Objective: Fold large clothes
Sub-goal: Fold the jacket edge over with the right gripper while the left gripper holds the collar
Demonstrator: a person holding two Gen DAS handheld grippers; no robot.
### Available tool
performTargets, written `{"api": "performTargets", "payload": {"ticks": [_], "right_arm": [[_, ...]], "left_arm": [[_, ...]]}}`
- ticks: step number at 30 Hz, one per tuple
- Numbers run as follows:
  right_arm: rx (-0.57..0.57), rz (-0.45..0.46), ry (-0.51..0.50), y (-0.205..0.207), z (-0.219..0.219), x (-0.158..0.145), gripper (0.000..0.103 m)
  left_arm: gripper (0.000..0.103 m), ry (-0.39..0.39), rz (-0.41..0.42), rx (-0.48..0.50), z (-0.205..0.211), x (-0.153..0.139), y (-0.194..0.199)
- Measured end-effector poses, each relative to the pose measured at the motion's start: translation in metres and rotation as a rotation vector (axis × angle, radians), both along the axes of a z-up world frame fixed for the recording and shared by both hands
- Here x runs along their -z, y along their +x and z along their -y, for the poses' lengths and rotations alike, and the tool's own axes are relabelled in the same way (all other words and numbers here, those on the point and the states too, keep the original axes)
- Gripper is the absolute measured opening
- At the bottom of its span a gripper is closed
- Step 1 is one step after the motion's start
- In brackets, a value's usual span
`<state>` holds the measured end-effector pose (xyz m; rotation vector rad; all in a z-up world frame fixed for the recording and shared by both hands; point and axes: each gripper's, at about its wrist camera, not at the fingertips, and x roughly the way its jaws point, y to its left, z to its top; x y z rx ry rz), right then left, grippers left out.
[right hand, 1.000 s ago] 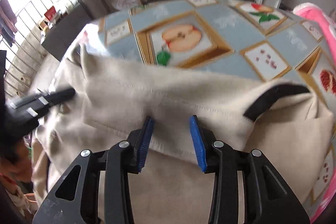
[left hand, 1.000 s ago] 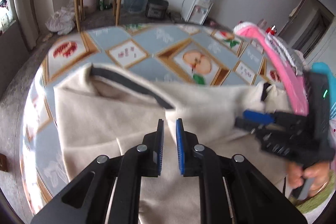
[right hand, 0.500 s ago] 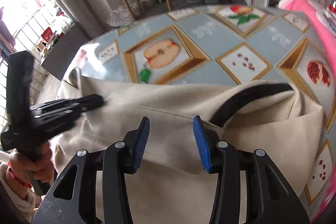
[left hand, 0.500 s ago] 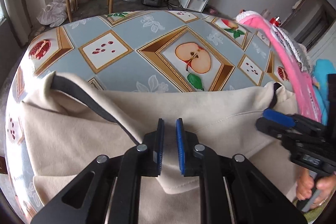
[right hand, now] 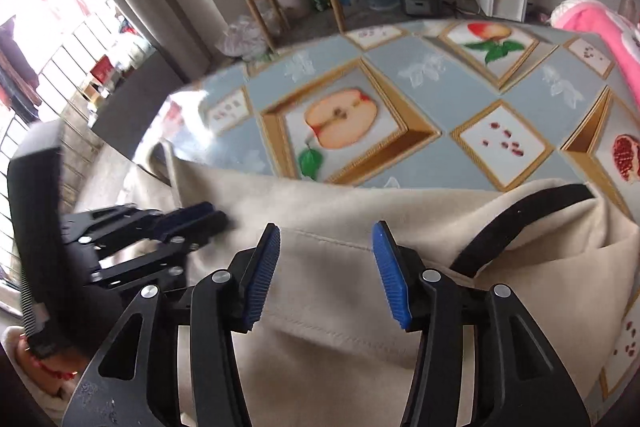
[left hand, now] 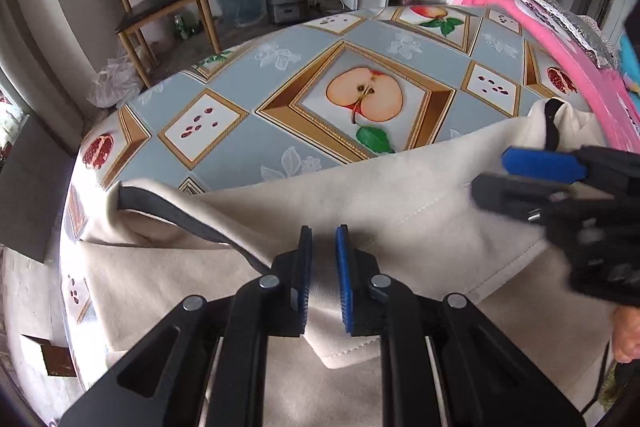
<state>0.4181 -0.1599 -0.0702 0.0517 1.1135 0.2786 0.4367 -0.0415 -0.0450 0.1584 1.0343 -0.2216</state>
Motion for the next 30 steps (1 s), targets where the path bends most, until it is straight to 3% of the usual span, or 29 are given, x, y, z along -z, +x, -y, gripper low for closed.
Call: {"api": "performTargets", "payload": {"ticks": [4,8,12,14,17,19,23,24,27,30], "right_arm": [[0.029,-0.011,0.005,-0.009,0.007,-0.007,0.048],[0.034,0.036,-0.016,-0.025,0.013,-0.023,0.051],[0.027,-0.009,-0.111,-0.025,0.006,-0.001,0.055],[0.025,0.007,-0.146,-0.033,0.004,-0.005,0.055],[0.065,0.013,-0.094,-0.058,0.014,-0.027,0.057],[0.089,0.034,-0.072,-0.084,0.023,-0.043,0.072],[0.126,0.067,-0.063,-0.148,0.04,-0.067,0.08],[0.134,0.07,-0.056,-0.167,0.046,-0.071,0.084],[0.172,0.064,-0.051,-0.218,0.058,-0.071,0.091],[0.22,0.022,-0.073,-0.264,0.062,-0.061,0.092]], "left_arm": [[0.012,-0.005,0.035,0.011,-0.002,-0.009,-0.008],[0.016,-0.012,0.076,0.051,-0.002,-0.02,-0.021],[0.018,0.063,0.045,0.059,0.009,-0.005,-0.022],[0.018,0.036,0.044,0.038,0.006,-0.011,-0.025],[0.018,-0.043,0.04,0.004,-0.01,-0.032,-0.038],[0.023,-0.053,0.062,-0.017,-0.023,-0.046,-0.056],[0.032,-0.08,0.081,-0.046,-0.06,-0.068,-0.108],[0.039,-0.088,0.084,-0.06,-0.073,-0.071,-0.126],[0.048,-0.077,0.097,-0.126,-0.104,-0.074,-0.179],[0.055,-0.137,0.056,-0.21,-0.137,-0.064,-0.238]]}}
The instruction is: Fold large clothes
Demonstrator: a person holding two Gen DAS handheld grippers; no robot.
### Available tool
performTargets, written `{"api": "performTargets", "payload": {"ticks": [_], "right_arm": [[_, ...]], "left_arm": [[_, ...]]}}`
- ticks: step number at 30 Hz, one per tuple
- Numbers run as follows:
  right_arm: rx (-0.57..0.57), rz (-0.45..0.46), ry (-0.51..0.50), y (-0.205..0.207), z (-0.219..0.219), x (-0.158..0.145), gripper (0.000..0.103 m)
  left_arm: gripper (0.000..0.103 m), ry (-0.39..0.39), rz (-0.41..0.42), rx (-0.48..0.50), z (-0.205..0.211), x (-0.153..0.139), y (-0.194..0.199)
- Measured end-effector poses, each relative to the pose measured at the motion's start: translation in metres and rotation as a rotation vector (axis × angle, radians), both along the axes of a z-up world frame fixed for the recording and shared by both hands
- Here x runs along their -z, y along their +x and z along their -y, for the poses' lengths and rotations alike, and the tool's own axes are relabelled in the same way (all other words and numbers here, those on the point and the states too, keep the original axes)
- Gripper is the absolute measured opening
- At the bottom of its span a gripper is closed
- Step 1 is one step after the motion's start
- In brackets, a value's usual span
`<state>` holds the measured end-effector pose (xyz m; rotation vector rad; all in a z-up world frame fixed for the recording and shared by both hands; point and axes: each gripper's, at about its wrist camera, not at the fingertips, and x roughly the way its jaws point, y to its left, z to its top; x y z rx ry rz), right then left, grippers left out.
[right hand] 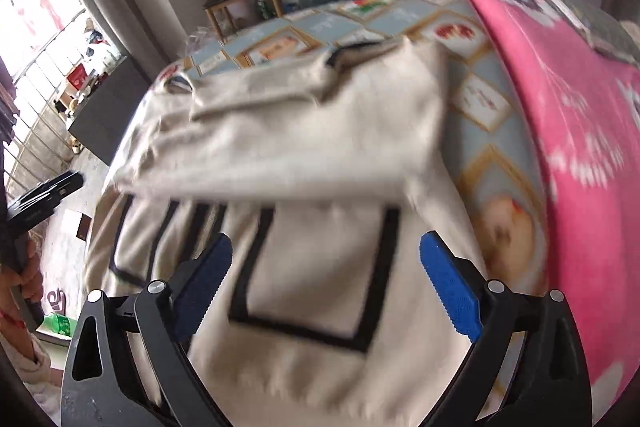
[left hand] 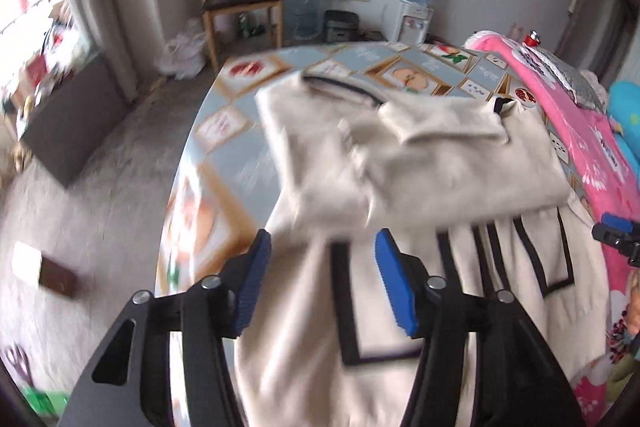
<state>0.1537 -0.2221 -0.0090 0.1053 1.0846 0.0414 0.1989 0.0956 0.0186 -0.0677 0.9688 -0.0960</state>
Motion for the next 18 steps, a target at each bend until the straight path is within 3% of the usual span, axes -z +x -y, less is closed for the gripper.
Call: {"api": "performTargets", "payload": {"ticks": [4,9,13,18], "right_arm": [[0.011,-0.034,-0.009,-0.048,-0.012,0.014,0.094],[-0.049,-0.051,-0.089,-0.077,-0.043,0.028,0.095],[-0.088,-0.06,-0.14,-0.09,-0.059,0.037,0.096],[-0.09,-0.048,-0.134,-0.098,-0.067,0.039,0.096]], "left_arm": [[0.06,-0.051,-0.055,-0.061,-0.023,0.022,-0.062],[0.061,-0.12,-0.113,-0.094,-0.035,0.05,-0.116],[0.061,-0.16,-0.095,-0.079,-0.036,0.06,-0.14],[0.061,-0.183,-0.091,-0.08,-0.037,0.069,-0.152]]}}
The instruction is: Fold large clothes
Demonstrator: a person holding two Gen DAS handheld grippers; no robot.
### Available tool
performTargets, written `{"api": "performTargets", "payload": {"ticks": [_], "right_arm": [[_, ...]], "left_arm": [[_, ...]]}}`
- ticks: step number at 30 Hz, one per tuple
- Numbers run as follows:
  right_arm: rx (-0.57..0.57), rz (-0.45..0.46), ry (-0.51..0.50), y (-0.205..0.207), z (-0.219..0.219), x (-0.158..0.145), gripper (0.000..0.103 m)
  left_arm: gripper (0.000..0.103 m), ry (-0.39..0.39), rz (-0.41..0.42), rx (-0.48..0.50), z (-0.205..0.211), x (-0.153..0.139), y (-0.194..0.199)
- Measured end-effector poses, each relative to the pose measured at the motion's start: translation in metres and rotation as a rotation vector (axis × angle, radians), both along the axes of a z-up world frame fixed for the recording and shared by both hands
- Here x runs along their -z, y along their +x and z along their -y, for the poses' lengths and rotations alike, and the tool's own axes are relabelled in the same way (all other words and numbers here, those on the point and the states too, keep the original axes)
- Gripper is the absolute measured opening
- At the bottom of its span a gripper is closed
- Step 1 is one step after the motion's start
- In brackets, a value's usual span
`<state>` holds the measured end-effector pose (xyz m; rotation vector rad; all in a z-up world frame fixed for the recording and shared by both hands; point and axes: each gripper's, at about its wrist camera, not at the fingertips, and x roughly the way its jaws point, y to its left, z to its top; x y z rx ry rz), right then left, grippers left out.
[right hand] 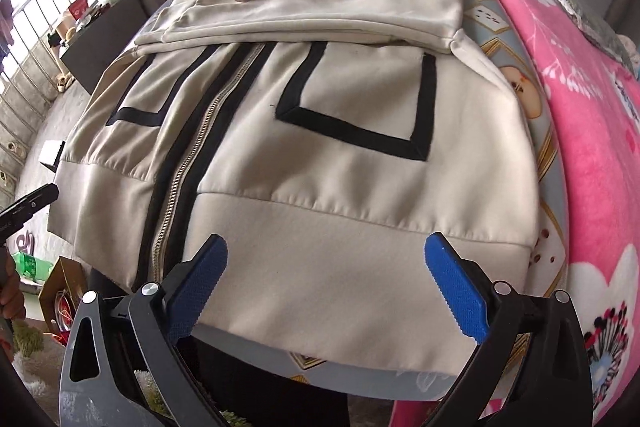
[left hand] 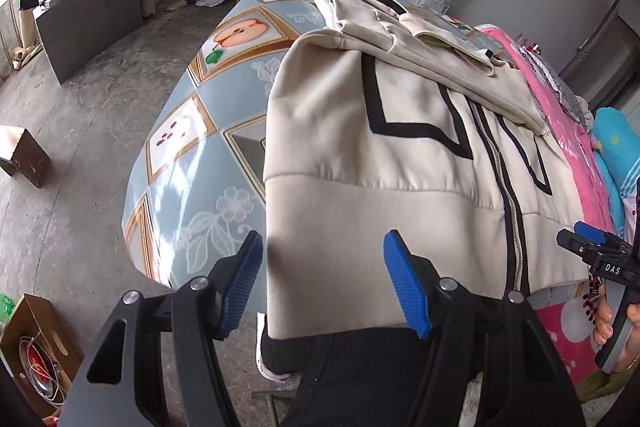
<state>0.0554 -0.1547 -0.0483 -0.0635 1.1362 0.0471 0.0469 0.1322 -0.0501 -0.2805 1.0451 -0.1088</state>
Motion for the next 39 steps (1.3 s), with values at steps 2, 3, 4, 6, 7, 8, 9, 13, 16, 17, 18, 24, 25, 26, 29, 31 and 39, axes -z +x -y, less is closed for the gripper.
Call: {"api": "performTargets", "payload": {"ticks": [2,3,4,6,7,8,9,13,16,17,18,24,25,26,29,31,39], "right_arm": [[-0.001,0.008,0.007,-0.002,-0.002,-0.002,0.096],[-0.003,0.012,0.014,-0.004,-0.003,-0.003,0.096],[-0.004,0.017,0.021,-0.004,-0.003,-0.004,0.096],[-0.009,0.03,0.033,-0.006,-0.005,-0.008,0.096],[-0.013,0.04,0.041,-0.007,-0.005,-0.01,0.096],[-0.016,0.051,0.049,-0.007,-0.005,-0.013,0.096],[-0.018,0.06,0.057,-0.008,-0.005,-0.015,0.096],[-0.039,0.098,0.101,-0.013,-0.006,-0.025,0.096],[-0.085,0.138,0.116,-0.021,-0.012,-0.032,0.096],[-0.107,0.151,0.116,-0.024,-0.015,-0.034,0.096],[-0.128,0.161,0.115,-0.027,-0.019,-0.035,0.096],[-0.345,0.195,0.109,-0.042,-0.062,-0.039,0.096],[-0.393,0.201,0.111,-0.045,-0.073,-0.04,0.096],[-0.439,0.206,0.117,-0.047,-0.083,-0.04,0.096],[-0.573,0.204,0.169,-0.05,-0.117,-0.038,0.096],[-0.642,0.193,0.2,-0.051,-0.14,-0.034,0.096],[-0.792,0.203,0.245,-0.044,-0.212,-0.02,0.082]], "left_arm": [[0.061,0.001,0.004,-0.003,-0.001,0.0,-0.003],[0.06,0.006,0.003,-0.005,-0.001,0.0,-0.003],[0.057,0.01,-0.002,-0.006,-0.001,0.001,-0.004],[0.054,0.016,-0.015,-0.011,-0.001,0.004,-0.005],[0.052,0.016,-0.025,-0.015,-0.002,0.007,-0.006],[0.051,0.015,-0.034,-0.021,-0.003,0.009,-0.006],[0.049,0.015,-0.04,-0.027,-0.003,0.01,-0.007],[0.038,-0.01,-0.06,-0.067,-0.01,0.012,-0.011],[0.022,-0.068,-0.087,-0.105,-0.018,0.014,-0.013],[0.019,-0.091,-0.094,-0.114,-0.021,0.014,-0.014],[0.014,-0.108,-0.097,-0.122,-0.024,0.013,-0.015],[0.005,-0.16,-0.065,-0.104,-0.023,-0.011,-0.018],[0.005,-0.176,-0.061,-0.101,-0.024,-0.016,-0.017],[0.005,-0.198,-0.056,-0.097,-0.024,-0.022,-0.016],[0.005,-0.245,-0.036,-0.081,-0.025,-0.039,-0.012],[0.005,-0.282,-0.034,-0.069,-0.025,-0.046,-0.008],[0.005,-0.343,-0.034,-0.044,-0.021,-0.057,0.0]]}}
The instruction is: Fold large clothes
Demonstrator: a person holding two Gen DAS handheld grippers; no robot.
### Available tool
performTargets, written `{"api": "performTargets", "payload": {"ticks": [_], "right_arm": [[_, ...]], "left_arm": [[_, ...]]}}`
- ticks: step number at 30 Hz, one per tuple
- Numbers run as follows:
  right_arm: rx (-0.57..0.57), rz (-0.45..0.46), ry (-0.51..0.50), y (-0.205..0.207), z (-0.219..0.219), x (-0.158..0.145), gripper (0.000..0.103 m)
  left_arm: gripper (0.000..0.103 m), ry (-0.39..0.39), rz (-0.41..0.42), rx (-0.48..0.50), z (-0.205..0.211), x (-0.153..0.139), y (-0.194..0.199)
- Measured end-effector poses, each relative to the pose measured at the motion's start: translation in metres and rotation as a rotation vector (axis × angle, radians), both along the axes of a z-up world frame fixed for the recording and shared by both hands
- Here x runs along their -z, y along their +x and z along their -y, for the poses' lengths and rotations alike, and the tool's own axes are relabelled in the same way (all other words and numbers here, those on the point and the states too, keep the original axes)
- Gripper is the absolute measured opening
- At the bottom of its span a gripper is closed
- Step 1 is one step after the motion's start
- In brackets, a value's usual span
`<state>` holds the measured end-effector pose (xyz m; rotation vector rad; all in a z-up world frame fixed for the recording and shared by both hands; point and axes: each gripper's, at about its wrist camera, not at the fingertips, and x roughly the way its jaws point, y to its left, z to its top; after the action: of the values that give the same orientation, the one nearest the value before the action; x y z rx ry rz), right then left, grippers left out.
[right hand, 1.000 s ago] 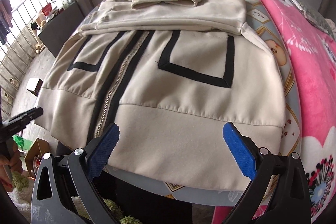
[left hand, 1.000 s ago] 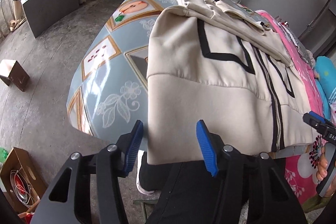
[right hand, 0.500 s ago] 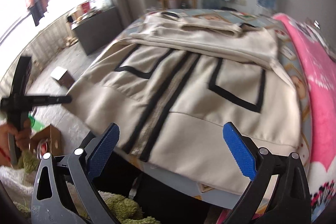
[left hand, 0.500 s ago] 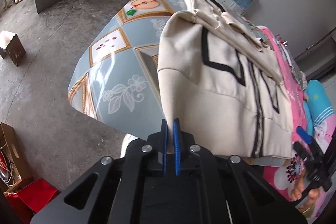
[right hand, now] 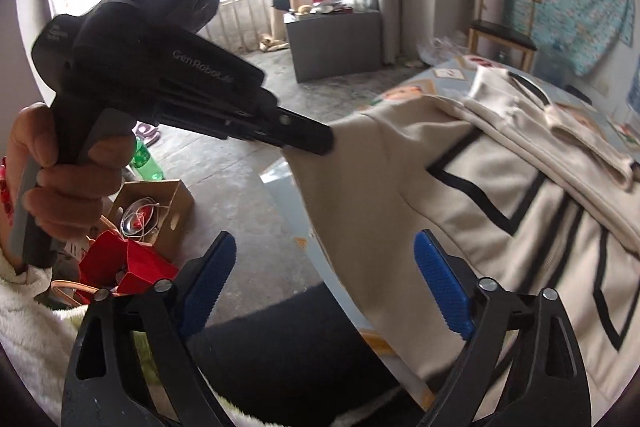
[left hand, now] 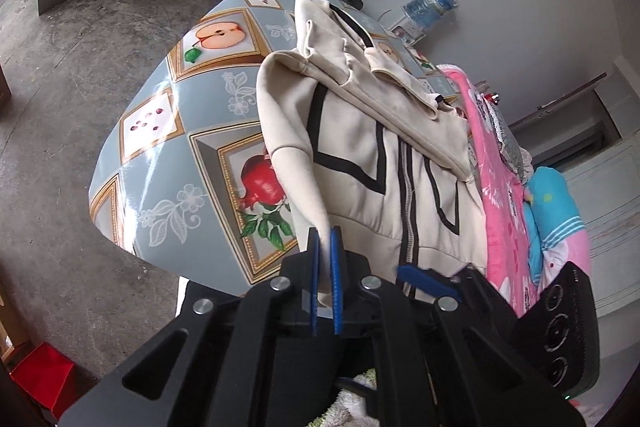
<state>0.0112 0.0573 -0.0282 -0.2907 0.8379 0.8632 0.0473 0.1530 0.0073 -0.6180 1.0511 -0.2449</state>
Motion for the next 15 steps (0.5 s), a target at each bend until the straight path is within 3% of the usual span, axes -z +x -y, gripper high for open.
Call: {"api": "performTargets", "payload": {"ticks": [5,9,11,15], "right_arm": [[0.017,0.004,-0.017,0.009,-0.021,0.013,0.06],[0.083,-0.03,-0.017,0.019,-0.02,0.019,0.019],[0.106,-0.057,0.005,0.024,-0.015,0.018,0.011],[0.135,-0.077,0.023,0.028,-0.006,0.017,0.009]], "left_arm": [[0.005,-0.028,0.011,-0.005,-0.001,-0.004,0.001],[0.005,-0.04,0.003,-0.019,-0.006,-0.003,0.0],[0.007,-0.072,-0.017,-0.034,-0.011,0.002,0.0],[0.033,-0.166,-0.037,-0.069,-0.026,0.008,0.005]]}}
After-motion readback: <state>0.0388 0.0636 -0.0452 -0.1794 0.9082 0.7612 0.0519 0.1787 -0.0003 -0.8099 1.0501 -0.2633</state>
